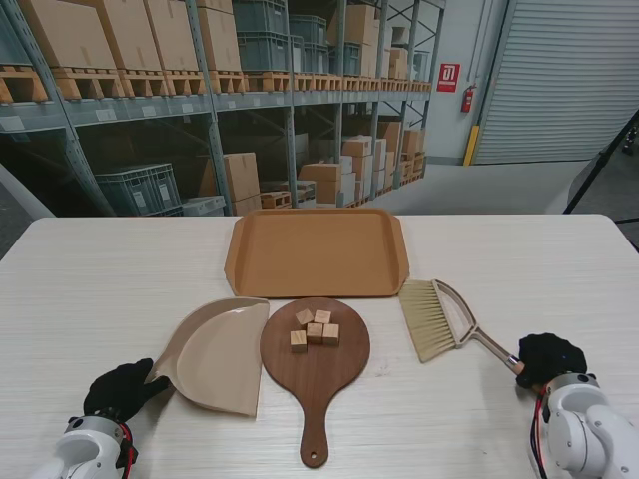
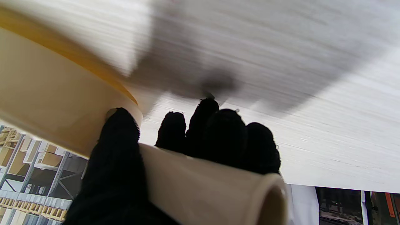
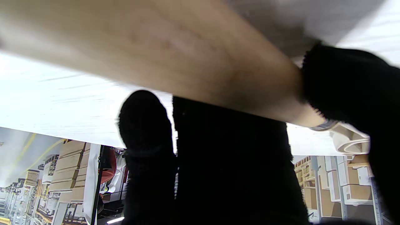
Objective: Sweep wood blocks off a wooden cutting board into a dustpan and pour them into a container
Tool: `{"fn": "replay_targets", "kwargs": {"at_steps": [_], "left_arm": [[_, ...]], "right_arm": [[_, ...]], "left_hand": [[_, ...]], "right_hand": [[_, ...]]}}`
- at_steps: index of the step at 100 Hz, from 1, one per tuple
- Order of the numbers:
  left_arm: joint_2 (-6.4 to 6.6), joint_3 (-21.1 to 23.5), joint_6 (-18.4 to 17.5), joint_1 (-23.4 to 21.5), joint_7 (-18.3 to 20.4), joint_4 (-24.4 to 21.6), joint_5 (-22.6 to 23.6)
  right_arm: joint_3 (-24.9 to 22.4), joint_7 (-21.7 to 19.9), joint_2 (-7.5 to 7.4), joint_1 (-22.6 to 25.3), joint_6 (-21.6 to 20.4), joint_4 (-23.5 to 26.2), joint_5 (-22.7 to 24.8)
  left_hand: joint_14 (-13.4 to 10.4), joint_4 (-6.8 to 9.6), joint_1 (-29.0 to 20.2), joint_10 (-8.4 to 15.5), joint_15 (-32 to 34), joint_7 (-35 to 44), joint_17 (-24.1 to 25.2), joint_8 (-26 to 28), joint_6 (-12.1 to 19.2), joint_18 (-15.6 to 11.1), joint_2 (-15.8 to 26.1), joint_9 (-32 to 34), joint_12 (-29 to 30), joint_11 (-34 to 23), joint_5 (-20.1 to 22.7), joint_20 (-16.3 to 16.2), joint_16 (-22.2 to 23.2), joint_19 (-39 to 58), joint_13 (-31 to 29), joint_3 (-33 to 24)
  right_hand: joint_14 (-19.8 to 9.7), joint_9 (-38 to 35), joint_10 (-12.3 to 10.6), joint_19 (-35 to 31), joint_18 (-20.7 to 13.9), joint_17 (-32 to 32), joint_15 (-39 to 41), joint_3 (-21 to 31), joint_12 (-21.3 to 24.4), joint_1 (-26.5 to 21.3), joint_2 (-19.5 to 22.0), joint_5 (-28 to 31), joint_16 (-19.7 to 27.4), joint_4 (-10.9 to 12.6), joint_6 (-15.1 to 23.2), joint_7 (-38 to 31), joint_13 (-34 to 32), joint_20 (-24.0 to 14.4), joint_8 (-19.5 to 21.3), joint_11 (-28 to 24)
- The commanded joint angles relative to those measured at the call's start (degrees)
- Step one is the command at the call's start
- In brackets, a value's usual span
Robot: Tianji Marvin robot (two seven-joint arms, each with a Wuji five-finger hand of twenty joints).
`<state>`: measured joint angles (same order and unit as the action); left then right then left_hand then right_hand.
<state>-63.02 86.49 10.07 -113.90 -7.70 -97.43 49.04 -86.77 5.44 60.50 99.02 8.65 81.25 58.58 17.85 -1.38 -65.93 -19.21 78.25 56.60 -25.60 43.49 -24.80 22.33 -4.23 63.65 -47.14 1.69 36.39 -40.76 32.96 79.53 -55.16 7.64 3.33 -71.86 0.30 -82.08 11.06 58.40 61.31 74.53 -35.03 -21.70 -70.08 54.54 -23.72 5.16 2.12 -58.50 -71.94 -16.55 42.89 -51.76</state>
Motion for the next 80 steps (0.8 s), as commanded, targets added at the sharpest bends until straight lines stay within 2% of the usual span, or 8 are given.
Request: {"fn": "replay_targets", "kwargs": {"at_steps": [1, 12, 20, 34, 49, 59, 71, 80], "left_arm": [[-0.25, -0.16, 0.11, -0.67, 1.23, 0.74, -0.01], [-0.25, -0.09, -0.02, -0.65, 1.14, 0.81, 0.07], [-0.26, -0.06, -0.07, -0.62, 1.05, 0.88, 0.09], [-0.26, -0.08, -0.11, -0.54, 1.0, 0.98, 0.06], [-0.26, -0.1, -0.1, -0.54, 1.02, 0.97, 0.03], [-0.26, -0.12, -0.07, -0.53, 1.05, 0.99, -0.04], [-0.28, -0.1, -0.05, -0.57, 0.95, 1.0, -0.06], [-0.27, -0.09, -0.07, -0.59, 0.98, 1.0, -0.04]], "right_arm": [[0.01, -1.52, 0.2, 1.72, 0.54, -1.03, 0.29], [-0.9, -1.77, 0.28, 2.26, 0.63, 0.18, 0.43], [-1.59, -1.62, 0.38, 2.59, 0.64, 1.07, 0.46], [-2.54, -1.76, 0.48, 3.0, 0.63, 2.38, 0.56], [-2.79, -2.7, 0.43, 3.09, 0.74, 2.91, 0.52], [-2.67, -3.36, 0.38, 3.12, 1.0, 3.1, 0.55], [-2.52, -3.93, 0.35, 3.04, 1.29, 3.2, 0.34], [-2.4, -4.19, 0.19, 2.72, 0.51, 2.75, 0.71]], "left_hand": [[-15.57, 0.28, -5.24, 19.64, -0.38, 2.05, -0.21, -0.91, 1.29, -1.71, 8.4, 4.63, 1.37, -83.64, 6.81, -1.49, -0.43, 3.84, -4.59, -6.54], [-15.57, 0.29, -5.26, 19.65, -0.39, 2.05, -0.19, -0.93, 1.29, -1.69, 8.45, 4.63, 1.38, -83.62, 6.8, -1.49, -0.44, 3.84, -4.6, -6.58], [-15.57, 0.29, -5.25, 19.68, -0.39, 2.04, -0.18, -0.94, 1.31, -1.75, 8.42, 4.65, 1.4, -83.58, 6.78, -1.48, -0.44, 3.84, -4.6, -6.56], [-15.57, 0.28, -5.24, 19.7, -0.39, 2.07, -0.27, -0.96, 1.37, -1.74, 8.4, 4.66, 1.42, -83.54, 6.84, -1.49, -0.44, 3.9, -4.6, -6.57], [-15.57, 0.28, -5.21, 19.86, -0.39, 2.05, -0.3, -1.0, 1.38, -1.77, 8.37, 4.73, 1.51, -83.37, 6.85, -1.48, -0.44, 3.93, -4.6, -6.56], [-15.7, 0.28, -5.17, 19.9, -0.46, 2.01, -0.35, -1.04, 1.39, -1.8, 8.41, 4.77, 1.53, -83.32, 6.82, -1.48, -0.49, 3.97, -4.76, -6.56], [-15.7, 0.28, -5.19, 19.9, -0.47, 2.02, -0.36, -1.07, 1.38, -1.81, 8.36, 4.77, 1.54, -83.31, 6.91, -1.48, -0.5, 3.99, -4.76, -6.57], [-15.7, 0.29, -5.22, 19.95, -0.47, 2.0, -0.41, -1.09, 1.43, -1.76, 8.37, 4.93, 1.62, -83.2, 6.89, -1.48, -0.5, 4.03, -4.76, -6.59]], "right_hand": [[0.56, -5.56, -4.89, -4.31, 3.95, 1.41, 3.19, 15.42, -3.48, -24.5, 5.04, 12.18, 0.79, 6.4, 12.54, -10.28, -2.76, 1.61, 7.36, -8.2], [0.63, -5.99, -4.95, -5.45, 4.69, 1.29, 4.1, 15.42, -4.12, -26.09, 9.19, 13.79, 0.55, 7.41, 13.05, -10.24, -2.79, 2.75, 9.97, -8.52], [0.95, -6.5, -4.69, -6.65, 5.64, 1.26, 5.11, 15.42, -4.87, -26.82, 14.39, 15.16, 0.38, 8.81, 13.41, -9.93, -2.8, 3.92, 12.09, -8.53], [0.12, -8.11, -5.08, -8.8, 5.96, 1.89, 7.43, 15.42, -5.91, -29.1, 20.84, 17.23, -0.73, 11.07, 14.26, -10.65, -2.99, 4.58, 13.45, -9.13], [-0.03, -9.1, -5.2, -10.46, 6.05, 2.53, 9.26, 15.42, -7.26, -30.5, 22.34, 18.62, -1.26, 12.2, 14.72, -11.4, -3.06, 5.3, 14.55, -9.61], [-0.47, -9.74, -5.41, -11.61, 6.15, 2.89, 10.83, 15.42, -7.9, -30.86, 21.35, 19.49, -1.55, 14.13, 15.01, -11.95, -2.97, 5.49, 15.17, -10.05], [-0.17, -10.21, -5.51, -12.55, 6.37, 3.16, 11.74, 15.42, -8.25, -31.9, 19.29, 19.97, -1.3, 13.61, 15.11, -11.92, -2.92, 6.02, 15.53, -10.05], [-0.25, -9.66, -5.51, -11.99, 6.26, 2.84, 10.73, 15.42, -8.18, -31.47, 20.43, 19.57, -0.57, 12.65, 15.22, -11.21, -2.9, 6.79, 15.46, -9.33]]}}
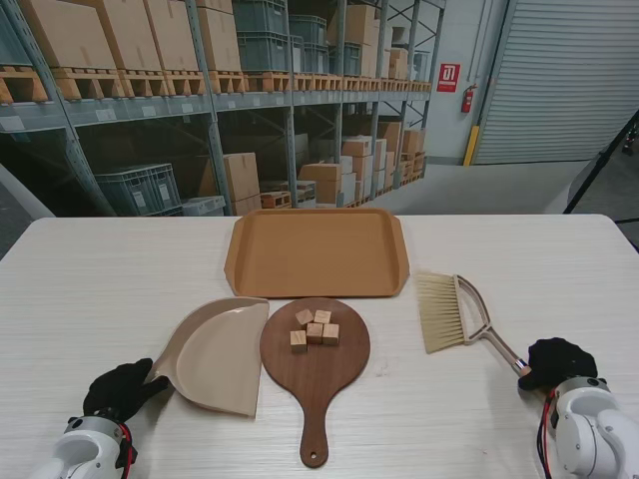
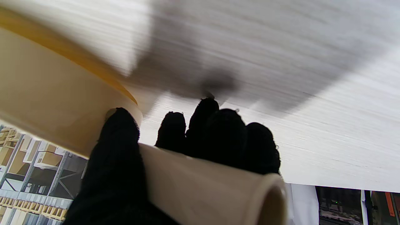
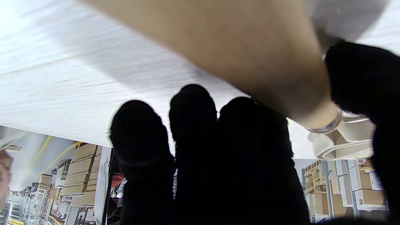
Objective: Sweep wood blocks off a wooden cutting board into a dustpan and pour them into a container
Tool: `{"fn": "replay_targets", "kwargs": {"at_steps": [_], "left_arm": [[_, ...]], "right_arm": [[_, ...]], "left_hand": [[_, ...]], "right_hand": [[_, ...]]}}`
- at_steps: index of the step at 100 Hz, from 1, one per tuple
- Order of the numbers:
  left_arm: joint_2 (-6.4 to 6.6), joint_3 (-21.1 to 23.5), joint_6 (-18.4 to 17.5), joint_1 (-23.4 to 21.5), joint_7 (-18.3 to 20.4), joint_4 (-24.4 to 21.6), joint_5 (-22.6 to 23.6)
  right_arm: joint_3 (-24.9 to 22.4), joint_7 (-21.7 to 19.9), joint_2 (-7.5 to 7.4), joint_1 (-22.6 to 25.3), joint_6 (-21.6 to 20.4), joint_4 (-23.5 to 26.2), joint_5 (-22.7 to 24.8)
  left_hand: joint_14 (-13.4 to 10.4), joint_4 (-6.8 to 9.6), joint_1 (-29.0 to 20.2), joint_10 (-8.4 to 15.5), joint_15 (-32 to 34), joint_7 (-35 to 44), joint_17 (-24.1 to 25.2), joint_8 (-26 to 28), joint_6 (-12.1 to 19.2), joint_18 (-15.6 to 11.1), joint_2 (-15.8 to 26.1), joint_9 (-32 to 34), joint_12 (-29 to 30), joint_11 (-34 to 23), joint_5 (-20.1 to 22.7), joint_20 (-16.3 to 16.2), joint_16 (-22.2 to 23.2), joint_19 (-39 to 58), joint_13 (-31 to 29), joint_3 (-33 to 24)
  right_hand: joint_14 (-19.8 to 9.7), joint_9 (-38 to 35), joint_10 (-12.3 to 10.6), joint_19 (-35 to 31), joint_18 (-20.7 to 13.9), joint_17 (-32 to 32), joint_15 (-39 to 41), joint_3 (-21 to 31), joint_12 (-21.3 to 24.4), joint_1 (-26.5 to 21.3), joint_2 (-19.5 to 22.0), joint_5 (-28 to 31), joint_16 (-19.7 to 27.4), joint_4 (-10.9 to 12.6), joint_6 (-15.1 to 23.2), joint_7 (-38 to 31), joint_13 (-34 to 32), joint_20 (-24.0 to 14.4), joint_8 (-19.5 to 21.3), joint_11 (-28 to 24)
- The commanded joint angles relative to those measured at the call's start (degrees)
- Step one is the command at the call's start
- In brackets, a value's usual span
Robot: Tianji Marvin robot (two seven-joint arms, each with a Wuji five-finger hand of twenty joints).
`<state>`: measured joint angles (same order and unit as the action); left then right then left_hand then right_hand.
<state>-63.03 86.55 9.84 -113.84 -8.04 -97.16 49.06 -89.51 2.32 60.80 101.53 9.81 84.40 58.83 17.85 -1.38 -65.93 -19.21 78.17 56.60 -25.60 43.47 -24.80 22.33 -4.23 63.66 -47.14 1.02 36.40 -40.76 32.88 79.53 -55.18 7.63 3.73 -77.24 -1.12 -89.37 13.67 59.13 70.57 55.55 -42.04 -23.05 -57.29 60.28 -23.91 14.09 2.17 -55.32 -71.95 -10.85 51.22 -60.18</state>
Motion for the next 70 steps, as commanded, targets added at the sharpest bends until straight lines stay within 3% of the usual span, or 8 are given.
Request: {"fn": "replay_targets", "kwargs": {"at_steps": [1, 7, 19, 34, 42, 56, 65, 70], "left_arm": [[-0.26, -0.15, 0.16, -0.65, 1.32, 0.74, -0.07], [-0.25, -0.16, 0.16, -0.63, 1.38, 0.74, -0.08], [-0.23, -0.15, 0.09, -0.61, 1.5, 0.75, -0.07], [-0.23, -0.11, 0.12, -0.61, 1.52, 0.74, -0.07], [-0.23, -0.09, 0.18, -0.65, 1.57, 0.7, -0.05], [-0.23, -0.08, 0.25, -0.65, 1.6, 0.69, -0.09], [-0.22, -0.08, 0.22, -0.63, 1.63, 0.71, -0.09], [-0.22, -0.09, 0.21, -0.61, 1.66, 0.73, -0.11]], "right_arm": [[0.35, -1.11, -0.15, 0.17, -0.83, -0.48, 0.57], [0.42, -1.09, -0.38, -0.2, -2.43, -1.24, 1.36], [0.7, -1.13, -1.05, -1.21, -6.12, -3.16, 3.81], [1.36, -1.7, -1.58, -2.0, -7.63, -4.56, 5.56], [1.39, -2.4, -1.68, -1.99, -7.88, -4.62, 5.66], [0.68, -4.42, -1.85, -1.42, -8.58, -3.79, 5.9], [-0.01, -5.77, -1.99, -1.01, -9.43, -3.18, 6.09], [-0.52, -7.04, -2.11, -0.69, -10.08, -2.65, 6.37]], "left_hand": [[-15.7, 0.28, -5.21, 19.96, -0.39, 2.0, -0.41, -1.08, 1.4, -1.76, 8.35, 4.92, 1.62, -82.52, 6.88, -1.48, -0.42, 4.03, -4.75, -6.58], [-15.7, 0.27, -5.14, 19.96, -0.39, 1.98, -0.41, -1.09, 1.37, -1.77, 8.39, 4.93, 1.63, -82.51, 6.87, -1.48, -0.43, 4.03, -4.75, -6.55], [-15.7, 0.28, -5.15, 19.96, -0.39, 1.98, -0.41, -1.12, 1.45, -1.77, 8.37, 4.93, 1.65, -82.51, 6.89, -1.47, -0.43, 4.03, -4.75, -6.57], [-15.7, 0.28, -5.17, 19.96, -0.38, 1.97, -0.4, -1.14, 1.43, -1.83, 8.36, 4.93, 1.66, -82.52, 6.92, -1.46, -0.43, 4.05, -4.75, -6.59], [-15.7, 0.28, -5.15, 19.96, -0.38, 1.95, -0.42, -1.16, 1.44, -1.83, 8.37, 4.93, 1.66, -82.52, 6.9, -1.46, -0.43, 4.05, -4.75, -6.57], [-15.7, 0.27, -5.12, 19.96, -0.38, 1.92, -0.39, -1.2, 1.52, -1.79, 8.36, 4.93, 1.67, -82.52, 6.9, -1.45, -0.44, 4.04, -4.75, -6.57], [-15.7, 0.27, -5.12, 19.96, -0.38, 1.92, -0.38, -1.22, 1.48, -1.79, 8.36, 4.93, 1.67, -82.52, 6.96, -1.44, -0.44, 4.03, -4.75, -6.57], [-15.7, 0.27, -5.16, 19.96, -0.38, 1.86, -0.38, -1.26, 1.48, -1.77, 8.33, 4.93, 1.67, -82.52, 6.92, -1.44, -0.44, 4.03, -4.75, -6.59]], "right_hand": [[-0.58, -4.18, -4.08, -4.58, 3.58, 2.02, 1.18, 34.4, -1.16, -30.06, 7.89, 13.76, -0.27, 3.5, 15.19, -14.19, -2.91, 1.18, 7.07, -0.75], [-0.6, -3.13, -4.03, -3.46, 3.04, 0.85, -1.44, 34.41, -0.97, -29.47, 9.07, 12.81, 0.4, 1.59, 15.23, -12.85, -2.95, 1.29, 6.62, 0.46], [-0.55, -0.47, -3.85, -0.36, 2.43, -2.37, -8.61, 34.4, 0.36, -30.42, 8.02, 10.44, 0.82, -7.33, 15.15, -9.98, -2.9, 0.77, 4.66, 3.0], [0.58, 2.82, -2.82, 3.61, 2.73, -6.94, -14.77, 34.4, 4.11, -28.92, 6.6, 7.49, 1.58, -14.02, 13.81, -5.65, 0.05, 1.87, 0.75, 7.11], [1.2, 4.34, -1.75, 5.75, 2.88, -9.16, -18.29, 34.4, 6.36, -26.88, 6.56, 5.93, 2.19, -15.4, 12.49, -2.88, 1.43, 2.19, -1.89, 9.9], [1.41, 6.68, -1.03, 8.91, 2.32, -12.06, -22.29, 34.4, 8.02, -25.51, 2.31, 3.61, 2.44, -17.87, 11.43, -0.22, 3.46, 2.06, -4.07, 12.67], [1.27, 9.1, -0.49, 12.62, 1.17, -14.12, -26.28, 34.4, 8.94, -23.93, -2.27, 0.99, 2.05, -19.79, 10.65, 2.19, 5.33, 0.1, -5.85, 15.46], [1.26, 10.87, 0.06, 15.92, -0.25, -15.3, -29.34, 34.39, 9.14, -21.99, -4.78, -1.09, 1.32, -21.84, 10.64, 3.91, 6.72, -4.62, -8.52, 17.88]]}}
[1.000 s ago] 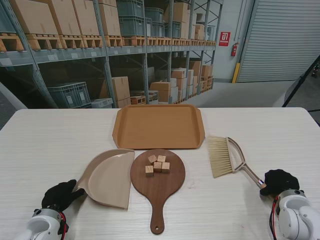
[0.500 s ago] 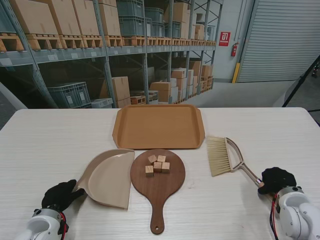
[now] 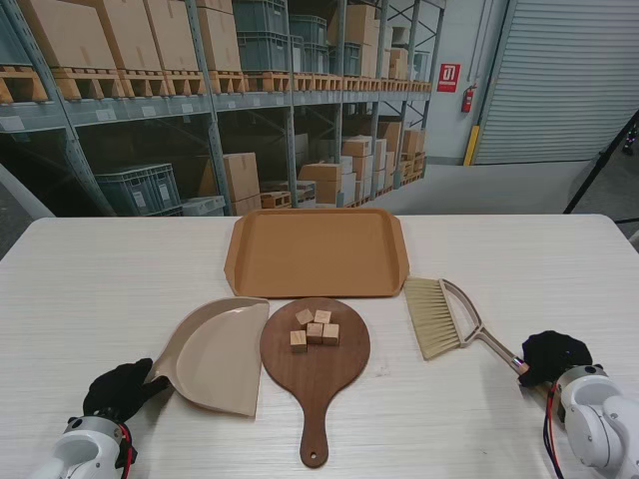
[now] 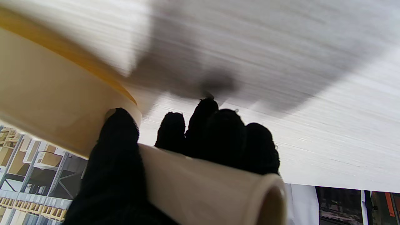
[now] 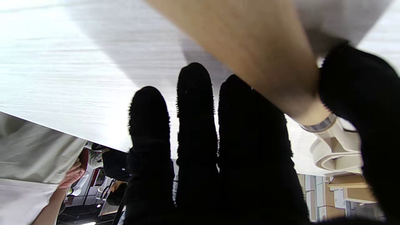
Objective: Sweep wood blocks off a wooden cutting board into a dustpan and pour them into a container
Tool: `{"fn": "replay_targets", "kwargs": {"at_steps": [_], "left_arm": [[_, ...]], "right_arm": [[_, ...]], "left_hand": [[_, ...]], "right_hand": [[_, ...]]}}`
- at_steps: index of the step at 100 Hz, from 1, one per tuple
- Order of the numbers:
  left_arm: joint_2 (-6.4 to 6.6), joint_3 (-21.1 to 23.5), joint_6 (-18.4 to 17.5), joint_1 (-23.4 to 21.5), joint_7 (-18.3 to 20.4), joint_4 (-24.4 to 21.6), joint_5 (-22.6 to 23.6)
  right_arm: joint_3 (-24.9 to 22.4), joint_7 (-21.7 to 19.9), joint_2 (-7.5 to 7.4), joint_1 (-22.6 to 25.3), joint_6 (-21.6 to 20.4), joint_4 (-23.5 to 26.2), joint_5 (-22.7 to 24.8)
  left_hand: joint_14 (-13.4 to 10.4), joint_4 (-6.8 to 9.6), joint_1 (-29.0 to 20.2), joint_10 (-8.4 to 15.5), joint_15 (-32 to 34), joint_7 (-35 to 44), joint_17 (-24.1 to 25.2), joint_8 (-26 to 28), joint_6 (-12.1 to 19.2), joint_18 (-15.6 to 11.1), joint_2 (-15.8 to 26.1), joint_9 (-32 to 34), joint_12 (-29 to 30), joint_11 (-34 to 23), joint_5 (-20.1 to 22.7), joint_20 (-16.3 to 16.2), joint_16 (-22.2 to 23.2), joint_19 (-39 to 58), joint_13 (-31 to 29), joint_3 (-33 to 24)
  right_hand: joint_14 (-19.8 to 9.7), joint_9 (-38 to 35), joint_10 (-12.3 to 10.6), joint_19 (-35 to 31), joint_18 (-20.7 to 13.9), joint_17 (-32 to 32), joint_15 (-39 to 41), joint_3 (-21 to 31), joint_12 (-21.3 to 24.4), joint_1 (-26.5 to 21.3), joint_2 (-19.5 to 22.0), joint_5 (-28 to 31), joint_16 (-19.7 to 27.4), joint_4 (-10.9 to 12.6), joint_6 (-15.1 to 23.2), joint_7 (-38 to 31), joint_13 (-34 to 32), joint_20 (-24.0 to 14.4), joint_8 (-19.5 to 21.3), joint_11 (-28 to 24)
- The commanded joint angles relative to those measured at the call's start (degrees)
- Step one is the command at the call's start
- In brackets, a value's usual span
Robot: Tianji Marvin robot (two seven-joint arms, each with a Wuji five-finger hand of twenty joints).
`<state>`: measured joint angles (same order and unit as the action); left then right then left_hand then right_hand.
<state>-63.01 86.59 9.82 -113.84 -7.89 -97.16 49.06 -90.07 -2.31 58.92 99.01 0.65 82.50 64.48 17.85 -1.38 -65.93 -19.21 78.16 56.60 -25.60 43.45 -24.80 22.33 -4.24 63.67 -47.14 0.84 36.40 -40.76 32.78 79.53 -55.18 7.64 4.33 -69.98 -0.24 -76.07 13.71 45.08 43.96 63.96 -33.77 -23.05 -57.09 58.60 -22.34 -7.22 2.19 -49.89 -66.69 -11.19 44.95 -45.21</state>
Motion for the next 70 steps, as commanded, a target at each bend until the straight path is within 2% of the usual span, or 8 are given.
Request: {"fn": "replay_targets", "kwargs": {"at_steps": [1, 4, 10, 19, 25, 31, 46, 70], "left_arm": [[-0.24, -0.14, 0.22, -0.61, 1.52, 0.73, -0.12], [-0.23, -0.14, 0.21, -0.61, 1.54, 0.73, -0.13], [-0.22, -0.13, 0.19, -0.61, 1.59, 0.73, -0.11], [-0.22, -0.1, 0.18, -0.6, 1.62, 0.74, -0.12], [-0.22, -0.1, 0.18, -0.59, 1.62, 0.74, -0.13], [-0.22, -0.1, 0.19, -0.59, 1.62, 0.74, -0.13], [-0.21, -0.12, 0.31, -0.63, 1.75, 0.63, -0.13], [-0.24, -0.09, 0.39, -0.87, 1.61, 0.61, -0.17]], "right_arm": [[-0.06, -2.7, -0.26, 1.89, -1.03, -0.64, 0.76], [-0.39, -3.58, -0.32, 2.11, -1.42, -0.26, 0.8], [-0.98, -4.84, -0.4, 2.51, -2.16, 0.39, 0.67], [-1.58, -5.76, -0.36, 3.19, -2.32, 1.43, 0.38], [-1.83, -5.74, -0.26, 3.62, -2.07, 2.03, 0.13], [-2.01, -5.4, -0.15, 3.98, -1.78, 2.51, -0.03], [-2.57, -4.95, 0.1, 5.05, -0.54, 3.96, 0.07], [-4.22, -6.21, 0.03, 6.48, -1.62, 5.7, 1.02]], "left_hand": [[-15.7, 0.27, -5.15, 19.96, -0.37, 1.86, -0.39, -1.24, 1.47, -1.77, 8.33, 4.92, 1.67, -82.34, 6.92, -1.44, -0.34, 4.03, -4.74, -6.58], [-15.7, 0.27, -5.14, 19.96, -0.37, 1.85, -0.4, -1.25, 1.46, -1.76, 8.34, 4.92, 1.67, -82.34, 6.93, -1.44, -0.34, 4.04, -4.74, -6.58], [-15.7, 0.27, -5.17, 19.96, -0.37, 1.83, -0.39, -1.27, 1.51, -1.77, 8.31, 4.92, 1.68, -82.34, 6.92, -1.44, -0.34, 4.03, -4.74, -6.6], [-15.7, 0.27, -5.14, 19.96, -0.37, 1.82, -0.39, -1.29, 1.46, -1.78, 8.34, 4.92, 1.68, -82.34, 6.96, -1.44, -0.34, 4.03, -4.74, -6.58], [-15.7, 0.27, -5.14, 19.96, -0.37, 1.81, -0.39, -1.31, 1.49, -1.78, 8.33, 4.92, 1.68, -82.34, 6.95, -1.44, -0.34, 4.04, -4.74, -6.58], [-15.7, 0.26, -5.11, 19.96, -0.37, 1.81, -0.39, -1.32, 1.51, -1.78, 8.33, 4.92, 1.68, -82.34, 6.96, -1.43, -0.35, 4.04, -4.74, -6.57], [-15.7, 0.26, -5.14, 19.96, -0.37, 1.8, -0.37, -1.35, 1.48, -1.74, 8.31, 4.92, 1.68, -82.34, 6.95, -1.43, -0.35, 4.03, -4.74, -6.58], [-15.47, 0.27, -5.18, 19.96, -0.48, 1.75, -0.33, -1.4, 1.56, -1.71, 8.3, 4.92, 1.69, -82.34, 6.98, -1.42, -0.38, 3.99, -4.72, -6.61]], "right_hand": [[0.64, 3.96, -0.75, 3.13, -0.37, -1.56, -3.12, 25.98, 0.92, -21.54, -5.28, 0.05, -0.3, -0.85, 10.61, -1.32, 1.73, -4.99, -2.81, 3.27], [0.45, 5.2, -0.35, 6.36, -0.24, -2.63, -5.49, 25.98, 0.74, -19.56, -6.31, -2.19, -1.05, -2.52, 10.63, -1.63, 2.77, -9.46, -6.96, 5.21], [0.17, 7.95, 0.46, 10.12, 0.25, -4.72, -8.55, 25.97, 1.25, -14.36, -5.74, -6.17, -1.43, -4.54, 10.12, -1.8, 5.11, -12.89, -11.42, 7.67], [-0.2, 13.19, 1.13, 14.05, 1.19, -7.69, -11.68, 20.18, 2.89, -7.32, -0.82, -10.98, -0.93, -1.25, 7.81, 0.89, 8.7, -15.03, -13.88, 8.7], [-0.1, 16.8, 1.26, 15.94, 1.67, -9.51, -12.7, 16.59, 4.82, -3.73, 2.38, -13.01, -0.74, 1.43, 5.91, 4.35, 10.9, -15.82, -12.74, 8.14], [0.25, 20.12, 1.75, 17.83, 2.32, -11.71, -13.36, 13.3, 5.78, -0.71, 6.27, -14.67, -0.52, 5.3, 3.52, 8.21, 13.5, -16.22, -9.58, 8.09], [0.56, 28.02, 2.4, 20.96, 2.77, -16.59, -13.65, 8.27, 5.19, 3.38, 7.59, -21.78, -0.22, 5.58, -0.45, 10.23, 19.81, -16.26, -6.96, 6.12], [-0.44, 38.27, 3.41, 25.0, 0.09, -23.56, -13.33, 4.69, 3.48, 5.79, 8.38, -30.98, -0.02, 5.56, -4.37, 10.77, 29.99, -17.02, -5.21, 2.73]]}}
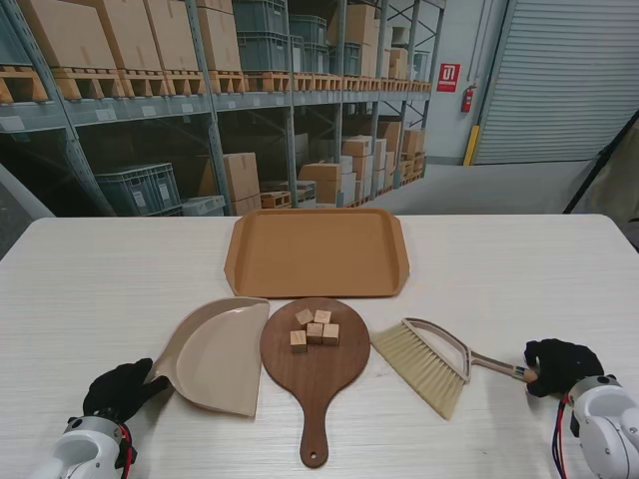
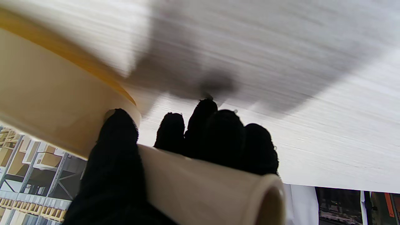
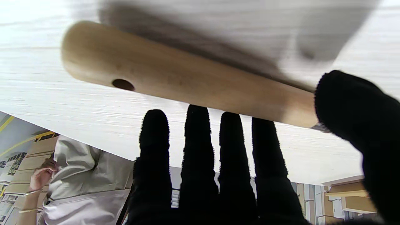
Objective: Sweep wood blocks off a wooden cutting board into a dustpan and pour them into a container
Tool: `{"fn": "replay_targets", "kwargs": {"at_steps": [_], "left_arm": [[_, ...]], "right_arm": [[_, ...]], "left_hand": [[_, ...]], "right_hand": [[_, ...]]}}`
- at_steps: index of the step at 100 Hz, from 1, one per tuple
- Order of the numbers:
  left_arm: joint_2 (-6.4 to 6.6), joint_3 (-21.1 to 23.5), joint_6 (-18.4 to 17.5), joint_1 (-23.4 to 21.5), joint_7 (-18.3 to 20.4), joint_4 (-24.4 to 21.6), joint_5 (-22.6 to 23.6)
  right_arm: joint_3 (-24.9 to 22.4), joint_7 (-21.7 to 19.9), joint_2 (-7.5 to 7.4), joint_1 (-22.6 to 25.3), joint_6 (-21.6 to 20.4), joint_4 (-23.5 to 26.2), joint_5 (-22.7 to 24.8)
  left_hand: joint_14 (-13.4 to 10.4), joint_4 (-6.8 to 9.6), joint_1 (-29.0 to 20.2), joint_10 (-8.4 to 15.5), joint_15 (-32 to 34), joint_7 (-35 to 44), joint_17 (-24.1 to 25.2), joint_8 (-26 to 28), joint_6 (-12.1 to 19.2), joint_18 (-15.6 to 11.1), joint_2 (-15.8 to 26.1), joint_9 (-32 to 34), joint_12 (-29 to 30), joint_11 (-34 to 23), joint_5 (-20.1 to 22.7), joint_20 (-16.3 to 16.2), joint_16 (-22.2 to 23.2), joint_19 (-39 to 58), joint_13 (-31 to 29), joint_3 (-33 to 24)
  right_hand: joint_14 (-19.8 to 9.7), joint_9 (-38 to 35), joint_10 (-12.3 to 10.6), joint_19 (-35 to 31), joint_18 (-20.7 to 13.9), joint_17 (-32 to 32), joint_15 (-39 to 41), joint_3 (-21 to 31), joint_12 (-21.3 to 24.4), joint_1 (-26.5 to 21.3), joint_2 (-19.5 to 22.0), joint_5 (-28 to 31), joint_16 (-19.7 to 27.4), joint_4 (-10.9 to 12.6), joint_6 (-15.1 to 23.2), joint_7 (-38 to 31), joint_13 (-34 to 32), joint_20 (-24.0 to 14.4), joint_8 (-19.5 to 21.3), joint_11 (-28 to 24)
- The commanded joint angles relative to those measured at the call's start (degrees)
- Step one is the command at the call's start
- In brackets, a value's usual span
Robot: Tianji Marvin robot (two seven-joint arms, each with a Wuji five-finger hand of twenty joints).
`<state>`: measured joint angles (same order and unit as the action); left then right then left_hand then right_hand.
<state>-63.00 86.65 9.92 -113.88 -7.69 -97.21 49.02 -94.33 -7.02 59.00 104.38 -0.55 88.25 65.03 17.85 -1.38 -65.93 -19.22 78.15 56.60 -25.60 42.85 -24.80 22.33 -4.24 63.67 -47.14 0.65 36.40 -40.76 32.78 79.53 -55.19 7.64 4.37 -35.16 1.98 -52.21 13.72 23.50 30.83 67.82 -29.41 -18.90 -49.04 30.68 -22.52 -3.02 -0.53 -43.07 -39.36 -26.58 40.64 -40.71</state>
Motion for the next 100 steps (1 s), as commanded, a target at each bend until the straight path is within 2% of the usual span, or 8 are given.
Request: {"fn": "replay_targets", "kwargs": {"at_steps": [1, 28, 40, 53, 61, 77, 88, 100], "left_arm": [[-0.26, -0.14, 0.29, -0.83, 1.4, 0.67, -0.14], [-0.26, -0.07, 0.26, -0.9, 1.4, 0.71, -0.2], [-0.27, -0.05, 0.28, -0.99, 1.41, 0.68, -0.21], [-0.26, -0.01, 0.29, -1.1, 1.47, 0.64, -0.2], [-0.26, 0.08, 0.32, -1.22, 1.42, 0.55, -0.09], [-0.3, 0.29, 0.54, -1.44, 1.28, 0.31, 0.06], [-0.3, 0.31, 0.54, -1.44, 1.26, 0.32, 0.12], [-0.27, 0.3, 0.46, -1.4, 1.38, 0.35, 0.1]], "right_arm": [[-0.01, -1.58, -0.05, 1.16, -0.42, 0.0, 0.52], [0.11, 0.75, 0.02, 1.88, 1.27, -0.05, 3.38], [0.92, 2.36, -0.05, 1.4, 2.14, -1.33, 4.63], [2.37, 4.52, -0.1, 0.25, 3.23, -3.76, 4.78], [2.96, 5.87, -0.06, -0.13, 3.7, -4.76, 4.51], [2.25, 9.27, 0.02, 0.27, 3.25, -4.69, 5.88], [1.05, 10.71, 0.01, 1.08, 2.18, -3.67, 7.34], [-0.05, 11.74, 0.11, 2.07, 1.28, -2.23, 8.1]], "left_hand": [[-15.48, 0.26, -5.15, 19.96, -0.48, 1.75, -0.32, -0.81, 1.57, -1.7, 8.31, 4.92, 1.69, -82.16, 6.99, -1.42, -0.37, 3.99, -4.72, -6.59], [-15.47, 0.25, -5.13, 19.96, -0.49, 1.68, -0.31, -0.87, 1.55, -1.72, 8.31, 4.9, 1.72, -82.08, 7.02, -1.42, -0.36, 3.97, -4.72, -6.59], [-15.47, 0.25, -5.11, 19.93, -0.49, 1.7, -0.33, -0.89, 1.53, -1.72, 8.3, 4.87, 1.76, -81.97, 7.07, -1.43, -0.35, 3.98, -4.72, -6.57], [-15.41, 0.25, -5.1, 19.93, -0.54, 1.67, -0.33, -0.91, 1.63, -1.7, 8.29, 4.86, 1.79, -81.92, 7.02, -1.43, -0.36, 3.98, -4.71, -6.57], [-15.38, 0.25, -5.1, 19.93, -0.58, 1.67, -0.33, -0.93, 1.59, -1.7, 8.28, 4.86, 1.79, -81.91, 7.07, -1.43, -0.37, 3.98, -4.72, -6.58], [-15.38, 0.25, -5.09, 19.9, -0.59, 1.63, -0.32, -0.96, 1.56, -1.75, 8.28, 4.83, 1.83, -81.81, 7.07, -1.43, -0.36, 3.98, -4.72, -6.57], [-15.38, 0.25, -5.08, 19.9, -0.59, 1.62, -0.32, -0.97, 1.58, -1.73, 8.3, 4.84, 1.84, -81.8, 7.03, -1.43, -0.36, 3.98, -4.72, -6.58], [-15.38, 0.25, -5.08, 19.9, -0.59, 1.64, -0.33, -0.98, 1.6, -1.7, 8.27, 4.84, 1.84, -81.8, 7.07, -1.43, -0.35, 3.98, -4.72, -6.58]], "right_hand": [[-0.65, 3.81, 1.13, 1.2, -0.01, -2.1, -0.03, 0.78, -0.98, 1.72, 0.39, -3.35, 0.1, 1.37, -1.71, 3.93, 2.86, -1.7, -0.8, -1.94], [-0.86, 6.61, 1.54, 0.24, -2.11, -2.83, 6.1, 3.31, -4.9, 0.55, -1.95, -6.97, -1.42, 1.42, -3.09, -1.07, 5.33, -3.02, 3.29, -9.35], [-0.03, 2.05, 1.95, -2.94, -2.81, 0.5, 9.61, 5.24, -5.75, -0.54, -4.01, -2.9, -2.37, 1.17, -3.2, -4.26, 1.71, -3.22, 4.14, -11.87], [0.62, -6.26, 1.25, -8.17, -1.96, 7.08, 12.76, 8.48, -5.84, -1.81, -6.46, 3.16, -2.72, 0.59, -1.8, -8.65, -5.66, -2.4, 4.41, -13.81], [0.71, -8.29, 0.87, -9.02, -1.93, 8.88, 13.47, 9.26, -5.83, -1.78, -6.84, 4.56, -2.7, 0.55, -1.38, -9.91, -7.72, -1.89, 4.48, -14.26], [-0.52, -3.7, 0.34, -9.15, -2.65, 5.34, 15.37, 8.44, -7.08, -0.51, -4.71, -0.09, -3.65, 0.74, -0.98, -11.91, -3.28, -0.7, 4.91, -16.47], [-0.75, 0.92, 0.71, -7.86, -2.65, 1.44, 14.04, 7.71, -6.89, -0.13, -3.63, -3.68, -3.45, 0.98, -1.77, -10.33, 1.2, -0.38, 4.21, -15.52], [-0.7, 2.46, 1.0, -7.2, -2.62, 0.03, 13.15, 7.15, -6.63, 0.01, -3.22, -4.67, -3.26, 1.2, -2.04, -9.29, 2.59, -0.22, 3.54, -15.07]]}}
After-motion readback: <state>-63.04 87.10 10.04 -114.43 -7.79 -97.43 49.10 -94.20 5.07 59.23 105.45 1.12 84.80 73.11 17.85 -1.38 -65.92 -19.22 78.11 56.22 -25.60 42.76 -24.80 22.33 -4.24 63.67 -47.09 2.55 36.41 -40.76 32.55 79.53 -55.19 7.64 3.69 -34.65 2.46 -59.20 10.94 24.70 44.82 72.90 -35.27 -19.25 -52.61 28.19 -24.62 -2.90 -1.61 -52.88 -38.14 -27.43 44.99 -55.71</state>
